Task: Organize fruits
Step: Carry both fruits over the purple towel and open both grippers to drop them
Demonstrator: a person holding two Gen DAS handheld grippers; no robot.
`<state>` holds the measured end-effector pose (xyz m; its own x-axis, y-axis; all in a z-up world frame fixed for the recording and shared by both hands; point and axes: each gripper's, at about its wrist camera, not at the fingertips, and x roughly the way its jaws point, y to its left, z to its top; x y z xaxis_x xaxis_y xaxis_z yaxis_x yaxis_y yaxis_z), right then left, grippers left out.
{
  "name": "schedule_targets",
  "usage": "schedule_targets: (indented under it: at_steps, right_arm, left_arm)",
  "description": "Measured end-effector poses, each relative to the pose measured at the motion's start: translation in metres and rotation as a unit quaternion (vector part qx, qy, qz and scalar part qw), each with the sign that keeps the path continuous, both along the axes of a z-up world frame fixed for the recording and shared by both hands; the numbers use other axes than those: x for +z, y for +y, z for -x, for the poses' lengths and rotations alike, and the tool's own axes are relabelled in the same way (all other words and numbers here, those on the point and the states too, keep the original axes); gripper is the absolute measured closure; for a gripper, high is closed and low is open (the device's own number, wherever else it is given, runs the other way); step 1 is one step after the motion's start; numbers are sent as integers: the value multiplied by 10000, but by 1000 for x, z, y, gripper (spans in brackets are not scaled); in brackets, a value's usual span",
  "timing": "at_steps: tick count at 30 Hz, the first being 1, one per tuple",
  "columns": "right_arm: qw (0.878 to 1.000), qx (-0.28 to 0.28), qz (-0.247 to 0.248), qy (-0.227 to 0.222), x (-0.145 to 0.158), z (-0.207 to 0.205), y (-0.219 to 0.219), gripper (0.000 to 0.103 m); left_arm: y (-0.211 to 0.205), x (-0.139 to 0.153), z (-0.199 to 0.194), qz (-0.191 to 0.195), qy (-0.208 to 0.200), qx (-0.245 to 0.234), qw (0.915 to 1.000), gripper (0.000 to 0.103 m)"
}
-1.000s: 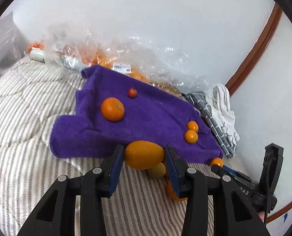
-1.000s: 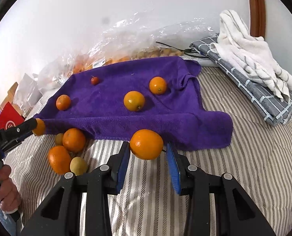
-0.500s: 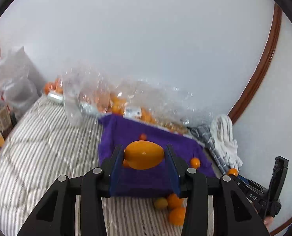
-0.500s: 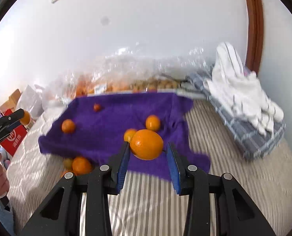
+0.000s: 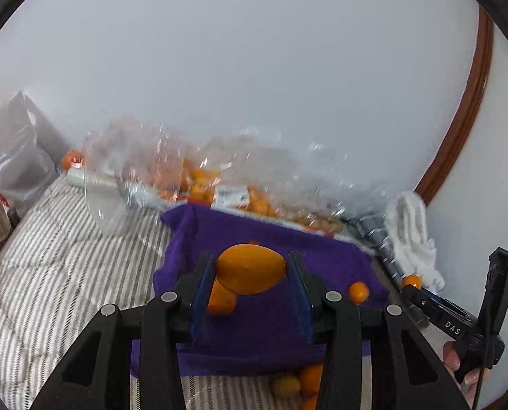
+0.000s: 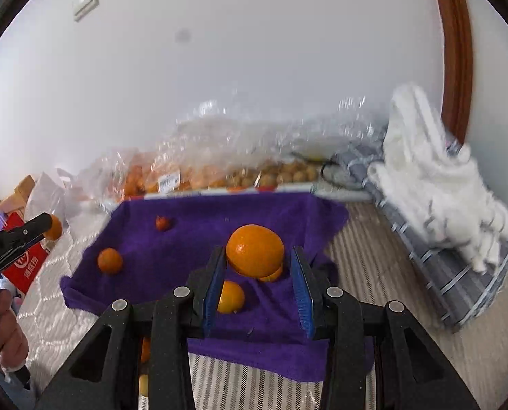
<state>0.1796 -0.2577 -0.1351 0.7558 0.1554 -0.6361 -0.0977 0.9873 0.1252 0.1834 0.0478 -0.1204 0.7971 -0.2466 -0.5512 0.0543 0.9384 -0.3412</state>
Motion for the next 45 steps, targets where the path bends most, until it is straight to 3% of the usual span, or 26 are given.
schedule_targets:
  at_steps: [5, 14, 19, 23, 35, 36, 38, 45]
  right_arm:
    - [9991, -51, 80, 418, -33, -11, -2, 65]
    - [9980, 82, 298, 544, -47, -13, 7, 65]
    - [9965, 186, 533, 615, -55, -14, 18, 65]
    - [9970, 156, 476, 588, -57, -13, 15, 65]
    - [9957, 199, 554, 710, -61, -18, 19, 66]
    - [9958, 201, 549, 706, -59, -18, 20, 65]
    - [9962, 160, 576, 628, -57, -17, 20, 52]
    - [9967, 291, 487, 583, -54, -9, 23, 47]
  left_arm:
    - [-2, -25, -8, -26, 230, -72, 9997, 62]
    - [-6, -40, -12, -47, 526, -281, 9982, 62]
    - [-16, -45, -13, -313, 639, -329, 9969, 62]
    - [-24, -51, -14, -547, 720, -357, 9953, 62]
    - [-32, -61, -20, -671, 906, -429, 9927, 62]
    - [-34, -61, -20, -737, 891, -438, 9923, 62]
    - [-35, -60, -19, -736, 863, -475, 9924, 62]
    - [-35, -60, -20, -755, 902, -461, 9920, 62]
